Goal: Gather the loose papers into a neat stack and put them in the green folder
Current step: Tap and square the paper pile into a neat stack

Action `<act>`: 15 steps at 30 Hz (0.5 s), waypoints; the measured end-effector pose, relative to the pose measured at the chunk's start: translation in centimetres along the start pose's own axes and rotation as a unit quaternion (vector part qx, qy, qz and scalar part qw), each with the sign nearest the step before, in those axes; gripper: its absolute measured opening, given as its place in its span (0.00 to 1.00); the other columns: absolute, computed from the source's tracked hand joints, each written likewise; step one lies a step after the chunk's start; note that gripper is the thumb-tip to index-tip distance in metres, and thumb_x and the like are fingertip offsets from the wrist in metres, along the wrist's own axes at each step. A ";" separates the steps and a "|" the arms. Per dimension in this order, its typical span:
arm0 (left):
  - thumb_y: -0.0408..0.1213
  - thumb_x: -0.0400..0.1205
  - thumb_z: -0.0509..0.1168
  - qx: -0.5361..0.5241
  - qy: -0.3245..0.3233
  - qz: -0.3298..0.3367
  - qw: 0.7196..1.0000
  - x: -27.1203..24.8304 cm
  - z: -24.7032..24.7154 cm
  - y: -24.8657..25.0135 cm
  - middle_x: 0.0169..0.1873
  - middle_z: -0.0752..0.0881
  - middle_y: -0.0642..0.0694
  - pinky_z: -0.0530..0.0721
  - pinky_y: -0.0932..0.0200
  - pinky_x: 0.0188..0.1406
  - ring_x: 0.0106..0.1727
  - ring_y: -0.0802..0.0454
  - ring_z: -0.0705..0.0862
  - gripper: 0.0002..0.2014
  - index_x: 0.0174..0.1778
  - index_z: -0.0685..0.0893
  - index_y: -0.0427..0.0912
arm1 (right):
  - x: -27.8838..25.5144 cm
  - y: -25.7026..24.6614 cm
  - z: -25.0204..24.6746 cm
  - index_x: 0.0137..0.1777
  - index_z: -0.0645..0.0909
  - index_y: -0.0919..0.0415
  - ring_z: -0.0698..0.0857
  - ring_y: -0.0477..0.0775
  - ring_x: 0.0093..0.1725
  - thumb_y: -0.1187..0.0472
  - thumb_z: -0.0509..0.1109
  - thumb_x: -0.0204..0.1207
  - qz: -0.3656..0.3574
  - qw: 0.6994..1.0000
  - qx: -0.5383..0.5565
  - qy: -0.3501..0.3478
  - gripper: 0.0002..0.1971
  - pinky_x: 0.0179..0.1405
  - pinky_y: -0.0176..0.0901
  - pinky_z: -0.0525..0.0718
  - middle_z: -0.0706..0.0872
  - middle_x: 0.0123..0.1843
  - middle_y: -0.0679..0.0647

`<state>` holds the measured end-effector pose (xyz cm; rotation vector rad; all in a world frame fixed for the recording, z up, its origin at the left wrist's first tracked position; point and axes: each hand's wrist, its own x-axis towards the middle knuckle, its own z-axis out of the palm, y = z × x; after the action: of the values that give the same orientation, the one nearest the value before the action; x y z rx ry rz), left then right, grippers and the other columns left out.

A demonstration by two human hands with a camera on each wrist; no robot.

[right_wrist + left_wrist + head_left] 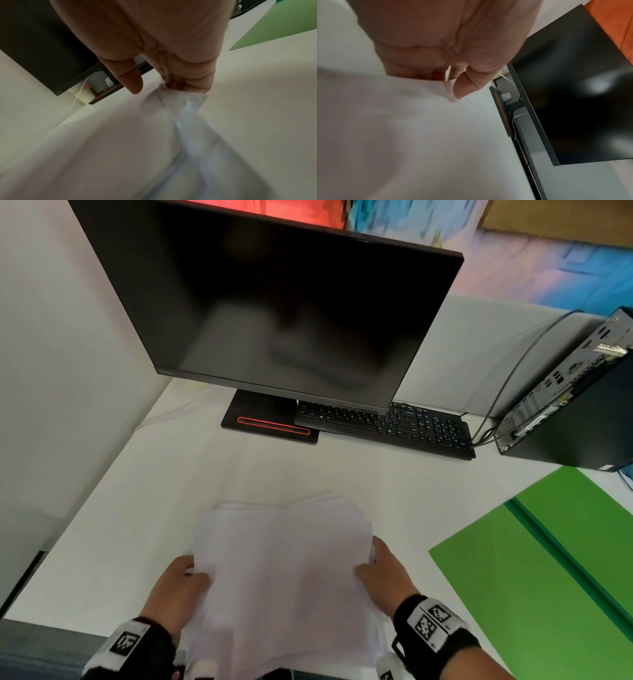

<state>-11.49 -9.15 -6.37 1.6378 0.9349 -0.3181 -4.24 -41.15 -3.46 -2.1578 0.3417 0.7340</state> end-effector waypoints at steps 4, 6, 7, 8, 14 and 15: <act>0.32 0.78 0.70 -0.035 0.025 0.004 0.999 -0.6 0.5 1.7 0.51 0.89 0.32 0.86 0.35 0.53 0.51 0.31 0.89 0.15 0.61 0.81 0.39 | 1.0 -0.8 0.4 0.79 0.67 0.52 0.84 0.60 0.64 0.59 0.66 0.75 0.000 1.000 0.005 0.002 0.31 0.61 0.45 0.79 0.85 0.68 0.54; 0.31 0.79 0.71 -0.048 0.014 0.001 0.999 -1.0 0.1 2.3 0.53 0.90 0.30 0.85 0.36 0.53 0.51 0.32 0.89 0.12 0.59 0.82 0.38 | 0.8 -0.3 0.6 0.77 0.68 0.54 0.85 0.60 0.62 0.58 0.67 0.73 0.010 1.000 -0.003 0.001 0.30 0.64 0.50 0.82 0.86 0.65 0.56; 0.31 0.78 0.72 -0.046 -0.002 0.001 0.999 -1.4 0.1 2.7 0.53 0.89 0.30 0.85 0.38 0.53 0.51 0.32 0.89 0.13 0.58 0.81 0.37 | 0.6 -0.2 0.8 0.79 0.66 0.55 0.85 0.60 0.64 0.57 0.67 0.73 0.013 1.000 -0.006 -0.002 0.33 0.67 0.51 0.81 0.85 0.68 0.57; 0.33 0.75 0.73 -0.035 -0.014 0.006 0.999 -1.6 0.4 3.0 0.55 0.89 0.31 0.86 0.38 0.55 0.52 0.33 0.89 0.18 0.60 0.80 0.38 | 0.7 -0.4 0.8 0.84 0.60 0.56 0.83 0.61 0.69 0.57 0.68 0.73 0.014 1.000 -0.012 -0.006 0.38 0.70 0.50 0.79 0.82 0.74 0.58; 0.61 0.65 0.72 -0.001 -0.007 0.006 1.000 -0.2 0.4 2.6 0.75 0.79 0.50 0.80 0.34 0.72 0.70 0.38 0.84 0.51 0.85 0.57 0.64 | 1.3 -1.4 -0.2 0.89 0.49 0.58 0.76 0.63 0.78 0.57 0.69 0.80 0.046 0.997 0.035 0.053 0.43 0.74 0.48 0.73 0.74 0.82 0.63; 0.61 0.64 0.73 0.002 -0.001 -0.016 1.000 -0.1 0.2 2.2 0.73 0.81 0.46 0.82 0.33 0.69 0.67 0.37 0.85 0.51 0.85 0.60 0.60 | 1.0 -1.0 0.0 0.87 0.56 0.61 0.78 0.64 0.76 0.57 0.69 0.79 0.057 0.996 0.028 0.059 0.39 0.72 0.47 0.74 0.77 0.79 0.64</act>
<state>-9.91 -9.41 -4.86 1.6265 0.9598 -0.3436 -2.92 -40.51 -3.42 -2.1474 0.5449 0.6551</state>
